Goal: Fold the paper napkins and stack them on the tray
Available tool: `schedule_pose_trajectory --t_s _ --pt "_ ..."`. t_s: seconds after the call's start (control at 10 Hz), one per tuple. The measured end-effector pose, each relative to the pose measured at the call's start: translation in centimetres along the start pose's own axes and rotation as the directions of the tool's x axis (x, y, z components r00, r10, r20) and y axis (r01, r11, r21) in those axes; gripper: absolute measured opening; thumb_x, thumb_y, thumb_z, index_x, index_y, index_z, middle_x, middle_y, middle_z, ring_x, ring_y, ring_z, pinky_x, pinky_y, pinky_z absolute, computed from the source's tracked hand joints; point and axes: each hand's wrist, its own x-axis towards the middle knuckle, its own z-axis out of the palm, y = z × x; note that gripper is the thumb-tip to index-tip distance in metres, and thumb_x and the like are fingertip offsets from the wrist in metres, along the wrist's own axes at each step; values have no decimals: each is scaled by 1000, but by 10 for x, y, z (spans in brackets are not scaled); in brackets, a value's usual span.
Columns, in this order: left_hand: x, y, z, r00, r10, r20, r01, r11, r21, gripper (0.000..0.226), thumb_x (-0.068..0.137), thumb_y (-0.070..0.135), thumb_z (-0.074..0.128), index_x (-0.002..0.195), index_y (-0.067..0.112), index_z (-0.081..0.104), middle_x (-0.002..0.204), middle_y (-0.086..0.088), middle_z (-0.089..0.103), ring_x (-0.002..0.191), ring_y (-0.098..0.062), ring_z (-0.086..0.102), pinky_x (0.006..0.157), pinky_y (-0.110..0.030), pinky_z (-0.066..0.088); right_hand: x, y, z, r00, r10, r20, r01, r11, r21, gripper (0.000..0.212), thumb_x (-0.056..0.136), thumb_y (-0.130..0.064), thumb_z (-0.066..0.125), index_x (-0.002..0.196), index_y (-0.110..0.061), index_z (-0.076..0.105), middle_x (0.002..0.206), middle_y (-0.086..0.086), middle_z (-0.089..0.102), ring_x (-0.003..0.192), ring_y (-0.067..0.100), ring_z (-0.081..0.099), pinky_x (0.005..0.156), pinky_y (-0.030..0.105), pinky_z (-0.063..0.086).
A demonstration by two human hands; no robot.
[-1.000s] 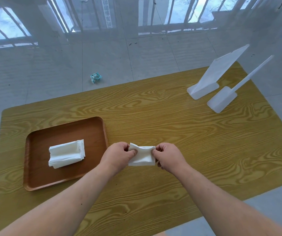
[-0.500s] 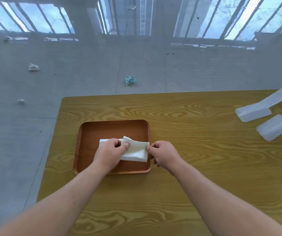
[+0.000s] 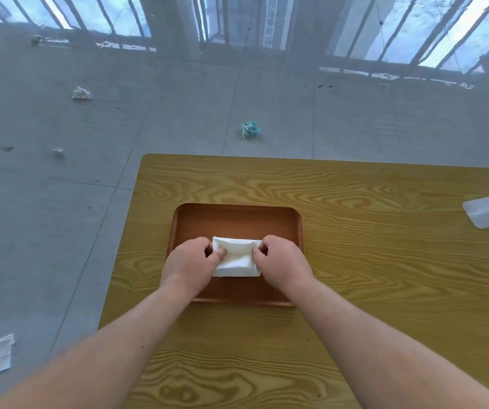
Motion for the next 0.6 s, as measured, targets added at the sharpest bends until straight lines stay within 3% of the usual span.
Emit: schedule_pose_trajectory --t_s 0.3,0.4,0.5,0.6 --pt "3 -3 4 999 42 -31 -39 995 94 36 91 54 67 73 27 51 75 11 60 67 -10 56 54 -33 44 -1 7 10 994 -77 -75 64 985 -160 25 100 -42 47 83 -24 52 76 -6 58 69 18 56 54 34 37" --pt "1 -1 3 996 69 -59 -61 990 131 35 88 54 70 78 30 47 77 12 58 66 -8 54 51 -31 38 -2 6 12 991 -102 -86 82 975 -205 25 100 -41 46 83 -22 53 75 -6 57 66 18 55 52 34 36" --pt "0 6 -3 986 139 -88 -124 980 157 38 84 57 73 91 30 46 87 12 54 76 -12 54 58 -30 39 -5 3 5 981 -155 -119 125 966 -227 27 99 -44 47 81 -23 50 75 -7 55 69 18 54 53 34 36" --pt "-4 12 -8 967 235 -100 -208 952 225 55 82 62 72 116 26 50 111 5 54 101 -21 53 84 -34 49 -14 2 -7 939 -270 -215 219 948 -231 29 94 -53 52 92 -24 50 88 -7 54 82 18 51 68 33 47"
